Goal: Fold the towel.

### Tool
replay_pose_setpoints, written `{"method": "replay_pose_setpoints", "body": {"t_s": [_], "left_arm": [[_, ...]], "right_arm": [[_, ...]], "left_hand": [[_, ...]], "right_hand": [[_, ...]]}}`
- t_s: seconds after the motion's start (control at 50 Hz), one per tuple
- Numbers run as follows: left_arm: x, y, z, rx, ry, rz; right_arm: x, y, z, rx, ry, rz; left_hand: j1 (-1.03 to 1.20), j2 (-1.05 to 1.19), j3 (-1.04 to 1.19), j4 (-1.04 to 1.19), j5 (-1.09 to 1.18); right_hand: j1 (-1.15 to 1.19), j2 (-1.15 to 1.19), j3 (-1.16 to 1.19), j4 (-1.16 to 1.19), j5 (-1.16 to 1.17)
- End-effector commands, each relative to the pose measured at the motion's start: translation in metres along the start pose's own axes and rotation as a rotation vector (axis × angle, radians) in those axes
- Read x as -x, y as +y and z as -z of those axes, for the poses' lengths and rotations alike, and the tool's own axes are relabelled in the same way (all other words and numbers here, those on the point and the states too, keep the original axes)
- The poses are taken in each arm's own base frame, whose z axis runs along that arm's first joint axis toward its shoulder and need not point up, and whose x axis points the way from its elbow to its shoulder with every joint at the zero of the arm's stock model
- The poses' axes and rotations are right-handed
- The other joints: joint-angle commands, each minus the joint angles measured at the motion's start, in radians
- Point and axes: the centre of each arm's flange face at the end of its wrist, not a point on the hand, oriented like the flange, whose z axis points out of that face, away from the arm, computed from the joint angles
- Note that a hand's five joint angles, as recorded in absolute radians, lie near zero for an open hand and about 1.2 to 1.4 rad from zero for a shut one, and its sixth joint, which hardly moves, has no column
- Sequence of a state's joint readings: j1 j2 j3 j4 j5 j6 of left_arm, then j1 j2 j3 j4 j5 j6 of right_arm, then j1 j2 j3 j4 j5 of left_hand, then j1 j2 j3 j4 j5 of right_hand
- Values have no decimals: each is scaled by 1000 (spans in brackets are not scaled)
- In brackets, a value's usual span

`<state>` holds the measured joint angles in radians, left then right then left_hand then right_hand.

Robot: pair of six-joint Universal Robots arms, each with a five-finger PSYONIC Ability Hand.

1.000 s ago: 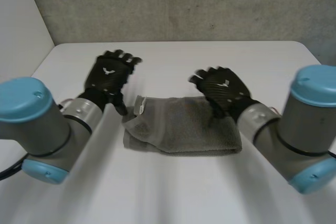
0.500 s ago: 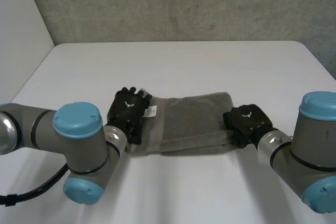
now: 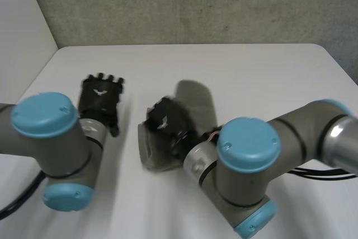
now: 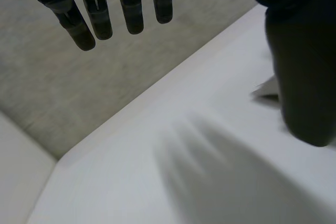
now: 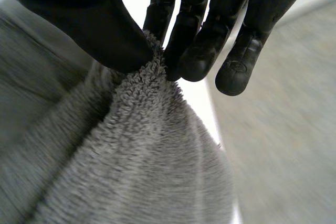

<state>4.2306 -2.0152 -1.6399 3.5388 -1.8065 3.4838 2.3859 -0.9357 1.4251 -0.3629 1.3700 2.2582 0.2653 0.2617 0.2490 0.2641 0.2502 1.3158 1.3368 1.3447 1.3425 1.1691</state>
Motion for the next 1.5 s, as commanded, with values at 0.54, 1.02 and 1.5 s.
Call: {"method": "replay_pose_setpoints", "body": {"t_s": [0.54,1.02,1.5], "left_arm": [[-20,-18,3,-100,214,285],[-64,24,8,10,348,197],[37,-101,16,-259,89,253]], "right_arm": [[-101,55,44,92,170,-841],[-61,112,4,355,38,-1030],[-215,44,80,151,678,-810]], "left_hand": [[-55,-51,-38,-54,-214],[-46,-42,-30,-45,-205],[-46,-42,-30,-45,-205]], "right_hand": [[-1141,-1162,-1170,-1168,-1169],[-1141,-1162,-1170,-1168,-1169],[-1141,-1162,-1170,-1168,-1169]]}}
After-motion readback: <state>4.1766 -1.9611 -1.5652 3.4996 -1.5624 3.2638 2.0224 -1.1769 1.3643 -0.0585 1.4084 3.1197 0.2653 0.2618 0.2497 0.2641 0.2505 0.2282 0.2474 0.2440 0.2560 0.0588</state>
